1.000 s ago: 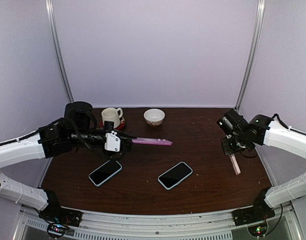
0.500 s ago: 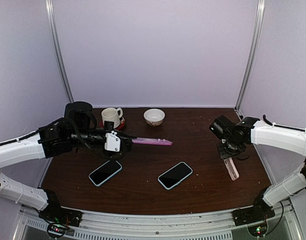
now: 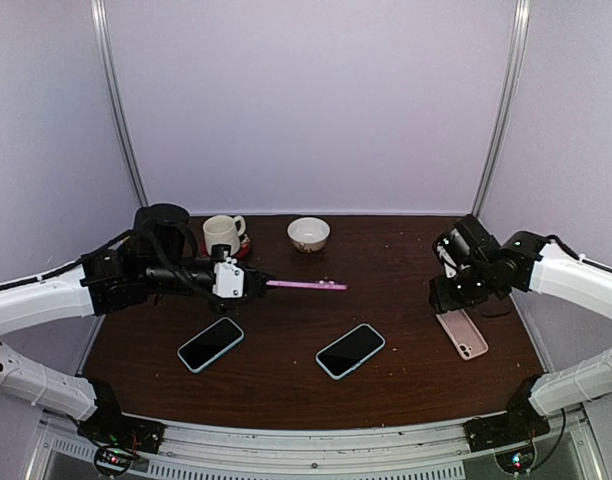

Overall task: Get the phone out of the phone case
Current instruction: Place the phone case at the center of the board, then pass from the left arm to the right

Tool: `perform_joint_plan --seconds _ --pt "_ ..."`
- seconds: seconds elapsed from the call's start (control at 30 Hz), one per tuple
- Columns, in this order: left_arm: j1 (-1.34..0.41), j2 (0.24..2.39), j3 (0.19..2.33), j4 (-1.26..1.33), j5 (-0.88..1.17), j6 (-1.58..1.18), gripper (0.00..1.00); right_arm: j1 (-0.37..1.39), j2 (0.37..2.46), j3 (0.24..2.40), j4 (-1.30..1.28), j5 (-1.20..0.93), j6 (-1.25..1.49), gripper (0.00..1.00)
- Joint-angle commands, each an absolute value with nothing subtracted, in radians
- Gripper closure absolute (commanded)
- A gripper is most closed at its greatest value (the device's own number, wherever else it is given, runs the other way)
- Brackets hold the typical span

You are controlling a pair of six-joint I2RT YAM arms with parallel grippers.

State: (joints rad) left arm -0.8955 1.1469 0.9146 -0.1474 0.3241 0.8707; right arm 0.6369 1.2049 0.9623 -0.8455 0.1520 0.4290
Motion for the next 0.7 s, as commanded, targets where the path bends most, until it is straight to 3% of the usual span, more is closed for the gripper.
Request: perform_joint_plan --seconds 0.0,0.27,0.67 --pt "-0.89 1.153 0.972 -0.032 0.367 0.656 1.0 0.636 1.136 0.992 -0.796 0.007 0.362 0.46" --pt "-0.889 1.159 1.009 -0.043 0.353 0.237 1.0 0.647 0.982 1.007 -0.671 -0.085 0.276 0.17" --pt "-0.89 1.243 1.125 -0.223 0.286 -0.351 1.0 0.713 0.895 1.06 -0.578 -0.276 0.148 0.08"
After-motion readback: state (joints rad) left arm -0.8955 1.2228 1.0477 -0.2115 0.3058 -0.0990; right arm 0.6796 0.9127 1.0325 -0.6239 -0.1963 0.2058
